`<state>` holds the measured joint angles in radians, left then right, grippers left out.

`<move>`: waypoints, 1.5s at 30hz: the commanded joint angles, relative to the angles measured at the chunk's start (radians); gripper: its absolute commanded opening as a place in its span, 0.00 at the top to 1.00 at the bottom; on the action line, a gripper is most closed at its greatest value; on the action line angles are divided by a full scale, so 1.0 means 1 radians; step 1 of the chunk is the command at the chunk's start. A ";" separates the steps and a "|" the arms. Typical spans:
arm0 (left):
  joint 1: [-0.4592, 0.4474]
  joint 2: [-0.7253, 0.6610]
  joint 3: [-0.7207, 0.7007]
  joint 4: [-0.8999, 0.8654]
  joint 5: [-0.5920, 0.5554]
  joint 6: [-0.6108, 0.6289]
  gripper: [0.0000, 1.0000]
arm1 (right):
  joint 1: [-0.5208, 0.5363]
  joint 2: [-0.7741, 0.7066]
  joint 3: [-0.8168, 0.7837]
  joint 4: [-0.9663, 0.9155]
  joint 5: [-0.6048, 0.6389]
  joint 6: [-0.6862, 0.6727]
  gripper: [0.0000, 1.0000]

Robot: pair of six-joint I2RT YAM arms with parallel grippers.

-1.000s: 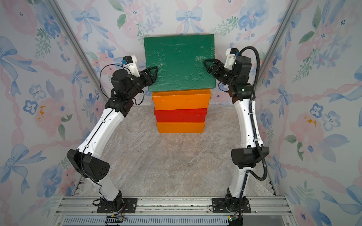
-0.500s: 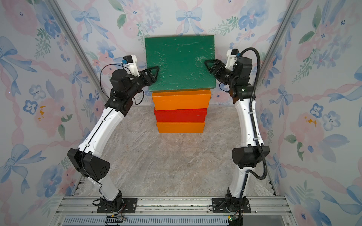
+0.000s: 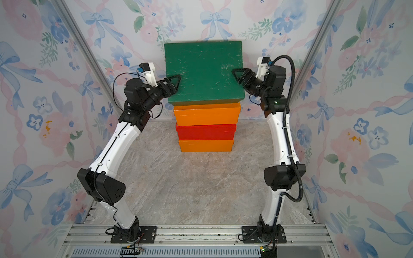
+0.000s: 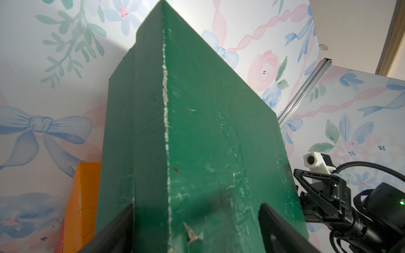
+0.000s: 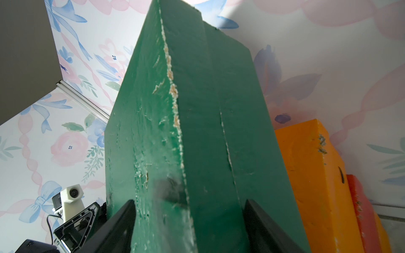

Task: Stack the shoeboxes
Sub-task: Place the shoebox at the shoebox.

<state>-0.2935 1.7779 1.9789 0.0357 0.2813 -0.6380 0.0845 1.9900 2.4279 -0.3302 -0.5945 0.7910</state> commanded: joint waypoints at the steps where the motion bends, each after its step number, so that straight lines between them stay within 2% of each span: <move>1: -0.011 0.039 0.015 -0.022 0.103 -0.020 0.10 | 0.019 0.024 0.023 -0.003 -0.113 0.038 0.23; 22: 0.028 0.062 0.035 -0.023 0.116 -0.032 0.03 | -0.025 0.036 0.022 0.005 -0.113 0.048 0.22; 29: 0.042 0.059 0.031 -0.023 0.124 -0.032 0.02 | -0.062 0.071 0.052 0.002 -0.126 0.061 0.20; 34: 0.054 0.058 0.028 -0.022 0.124 -0.034 0.02 | -0.076 0.086 0.056 -0.005 -0.124 0.051 0.14; 45: 0.070 0.063 0.031 -0.022 0.127 -0.035 0.02 | -0.088 0.110 0.063 -0.013 -0.127 0.054 0.15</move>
<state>-0.2337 1.8320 2.0068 0.0105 0.3908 -0.6670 0.0006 2.0968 2.4611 -0.3397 -0.7036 0.8387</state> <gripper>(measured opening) 0.979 0.855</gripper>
